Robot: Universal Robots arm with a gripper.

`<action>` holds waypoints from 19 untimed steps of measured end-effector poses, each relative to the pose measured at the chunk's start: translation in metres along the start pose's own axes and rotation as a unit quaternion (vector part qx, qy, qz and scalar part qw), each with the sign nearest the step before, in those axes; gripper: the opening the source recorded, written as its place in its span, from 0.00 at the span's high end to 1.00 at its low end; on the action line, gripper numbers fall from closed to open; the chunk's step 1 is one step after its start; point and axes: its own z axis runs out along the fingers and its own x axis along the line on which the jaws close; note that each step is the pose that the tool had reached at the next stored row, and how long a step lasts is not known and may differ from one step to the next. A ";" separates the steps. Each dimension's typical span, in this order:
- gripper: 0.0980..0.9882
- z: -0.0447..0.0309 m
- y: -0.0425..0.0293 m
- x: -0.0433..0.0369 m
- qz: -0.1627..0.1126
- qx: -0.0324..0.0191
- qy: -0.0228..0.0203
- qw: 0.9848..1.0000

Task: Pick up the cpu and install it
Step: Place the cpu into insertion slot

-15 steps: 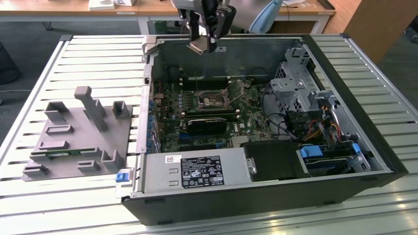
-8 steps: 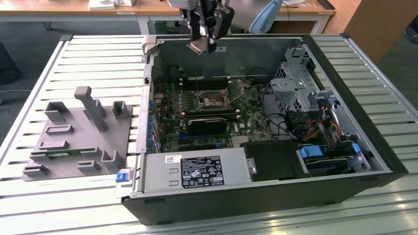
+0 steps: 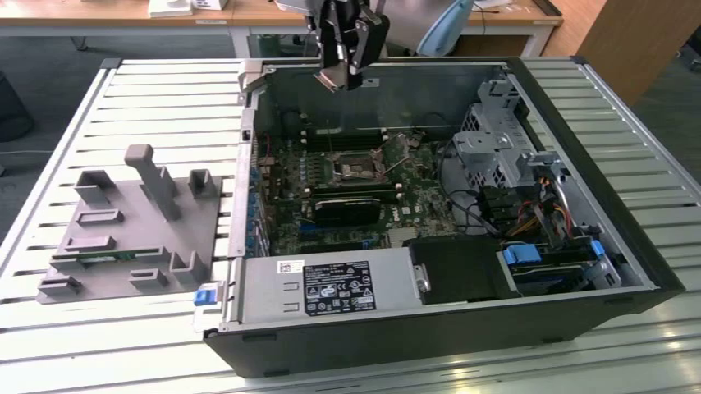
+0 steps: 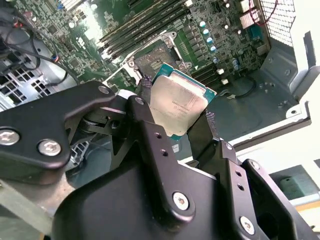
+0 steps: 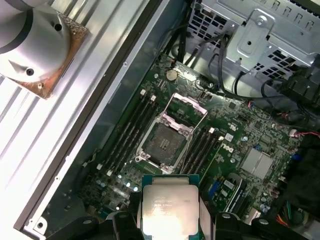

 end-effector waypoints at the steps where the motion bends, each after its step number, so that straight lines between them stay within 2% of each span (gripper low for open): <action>1: 0.50 0.0003 0.0000 0.0000 0.006 0.000 0.000 1.000; 10: 0.50 0.0016 0.0000 0.0002 0.050 0.001 -0.003 0.999; 19: 0.50 0.0021 0.0000 0.0002 0.063 0.001 -0.004 0.998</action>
